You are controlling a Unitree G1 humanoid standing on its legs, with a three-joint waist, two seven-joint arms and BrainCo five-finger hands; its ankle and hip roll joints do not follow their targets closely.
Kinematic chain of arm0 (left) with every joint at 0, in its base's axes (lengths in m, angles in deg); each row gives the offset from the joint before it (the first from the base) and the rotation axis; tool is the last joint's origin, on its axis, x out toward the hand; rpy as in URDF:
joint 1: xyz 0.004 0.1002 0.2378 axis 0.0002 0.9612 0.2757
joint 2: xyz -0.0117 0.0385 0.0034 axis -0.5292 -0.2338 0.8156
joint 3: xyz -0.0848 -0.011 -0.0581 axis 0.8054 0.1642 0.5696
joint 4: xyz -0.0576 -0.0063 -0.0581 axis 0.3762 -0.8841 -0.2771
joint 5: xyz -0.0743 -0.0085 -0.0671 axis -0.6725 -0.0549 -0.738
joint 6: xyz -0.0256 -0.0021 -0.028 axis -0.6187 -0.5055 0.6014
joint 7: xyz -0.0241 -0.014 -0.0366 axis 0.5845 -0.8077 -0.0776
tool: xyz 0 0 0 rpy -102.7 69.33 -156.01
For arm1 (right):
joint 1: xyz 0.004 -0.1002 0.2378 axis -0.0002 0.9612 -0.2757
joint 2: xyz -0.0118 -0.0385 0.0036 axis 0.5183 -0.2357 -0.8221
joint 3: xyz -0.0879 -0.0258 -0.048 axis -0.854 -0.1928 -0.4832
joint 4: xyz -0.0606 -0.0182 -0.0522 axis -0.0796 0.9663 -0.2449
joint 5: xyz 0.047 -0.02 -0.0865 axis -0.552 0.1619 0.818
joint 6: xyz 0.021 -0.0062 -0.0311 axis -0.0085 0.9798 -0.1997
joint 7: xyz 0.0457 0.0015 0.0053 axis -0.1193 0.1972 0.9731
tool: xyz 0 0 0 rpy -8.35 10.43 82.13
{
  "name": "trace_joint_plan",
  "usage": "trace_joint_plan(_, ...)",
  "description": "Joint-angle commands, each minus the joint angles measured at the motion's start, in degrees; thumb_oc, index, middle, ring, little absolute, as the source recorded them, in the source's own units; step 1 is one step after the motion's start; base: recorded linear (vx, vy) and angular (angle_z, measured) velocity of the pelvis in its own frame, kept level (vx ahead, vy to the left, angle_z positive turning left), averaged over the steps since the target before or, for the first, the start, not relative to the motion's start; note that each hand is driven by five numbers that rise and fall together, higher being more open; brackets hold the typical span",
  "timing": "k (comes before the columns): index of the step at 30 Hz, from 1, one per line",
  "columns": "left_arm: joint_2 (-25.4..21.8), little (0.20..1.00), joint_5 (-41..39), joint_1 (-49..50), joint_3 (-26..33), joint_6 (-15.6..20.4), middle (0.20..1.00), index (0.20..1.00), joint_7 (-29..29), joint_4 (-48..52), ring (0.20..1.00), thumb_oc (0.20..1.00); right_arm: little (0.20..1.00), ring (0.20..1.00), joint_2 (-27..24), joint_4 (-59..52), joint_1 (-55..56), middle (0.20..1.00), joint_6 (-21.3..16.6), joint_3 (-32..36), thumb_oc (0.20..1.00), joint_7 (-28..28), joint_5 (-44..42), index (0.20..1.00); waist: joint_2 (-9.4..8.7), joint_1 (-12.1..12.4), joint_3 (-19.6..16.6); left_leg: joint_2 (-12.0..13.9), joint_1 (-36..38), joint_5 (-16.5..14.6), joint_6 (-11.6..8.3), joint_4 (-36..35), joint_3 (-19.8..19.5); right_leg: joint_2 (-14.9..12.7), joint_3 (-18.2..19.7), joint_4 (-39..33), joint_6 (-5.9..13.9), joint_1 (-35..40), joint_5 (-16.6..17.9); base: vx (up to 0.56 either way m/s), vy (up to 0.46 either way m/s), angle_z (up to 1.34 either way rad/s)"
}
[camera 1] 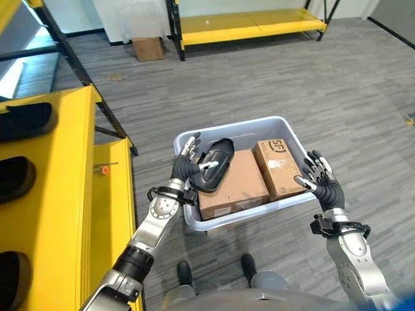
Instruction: Move parts from the plastic box to the shelf.
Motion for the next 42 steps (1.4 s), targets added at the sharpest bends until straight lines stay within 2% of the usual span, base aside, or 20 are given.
trace_joint_plan(1,-0.62,1.0,6.6,-8.71,-0.54,3.07,1.0,1.0,5.77,-6.04,1.0,1.0,1.0,1.0,-2.4,-6.63,-5.08,1.0,-4.85,2.43,1.0,-1.3,0.18,1.0,0.18,-1.04,5.88,4.35,3.25,-3.72,-2.25,2.23,1.7,-4.35,-0.49,6.05,3.89,-6.6,0.99,-0.09,0.009,-0.27)
trace_joint_plan(12,-1.57,1.0,12.84,-21.46,-0.09,1.91,1.0,1.0,16.63,-20.06,1.0,1.0,1.0,1.0,-3.15,-7.09,-6.14,1.0,-8.07,0.71,1.0,-4.43,0.51,1.0,-1.97,-3.83,13.57,4.91,-0.84,-3.09,-3.11,3.87,3.9,-4.02,0.8,6.77,4.29,-12.19,2.99,-0.05,-0.001,-0.13)
trace_joint_plan(22,-2.2,1.0,12.48,-27.82,1.47,0.53,1.0,1.0,23.08,-28.29,1.0,1.0,1.0,1.0,-4.04,-7.38,-5.75,1.0,-9.48,-0.75,1.0,-5.38,-0.1,1.0,-3.77,-4.98,15.85,5.35,-2.5,-2.39,-3.68,3.51,5.29,-3.6,1.6,5.84,4.58,-14.63,4.38,0.0,0.0,-0.06)
trace_joint_plan(32,-2.06,1.0,9.75,-33.71,-0.09,-0.26,1.0,1.0,22.17,-37.57,1.0,1.0,1.0,1.0,-5.64,-8.59,-5.6,1.0,-9.86,-2.07,1.0,-4.57,-1.46,1.0,-4.72,-6.6,16.39,5.63,-4.16,-2.13,-4.16,3.5,6.07,-3.09,2.44,5.59,4.68,-16.98,5.01,0.0,0.002,-0.05)
trace_joint_plan(42,0.72,1.0,6.06,-38.24,-0.7,-2.3,1.0,1.0,16.95,-48.76,1.0,1.0,1.0,1.0,-6.31,-9.72,-5.05,1.0,-9.35,-2.41,1.0,-3.07,-2.97,1.0,-5.48,-8.57,16.4,5.88,-4.09,-2.09,-4.47,3.16,7.44,-2.2,3.84,5.48,4.73,-18.58,5.39,0.01,0.013,-0.08)
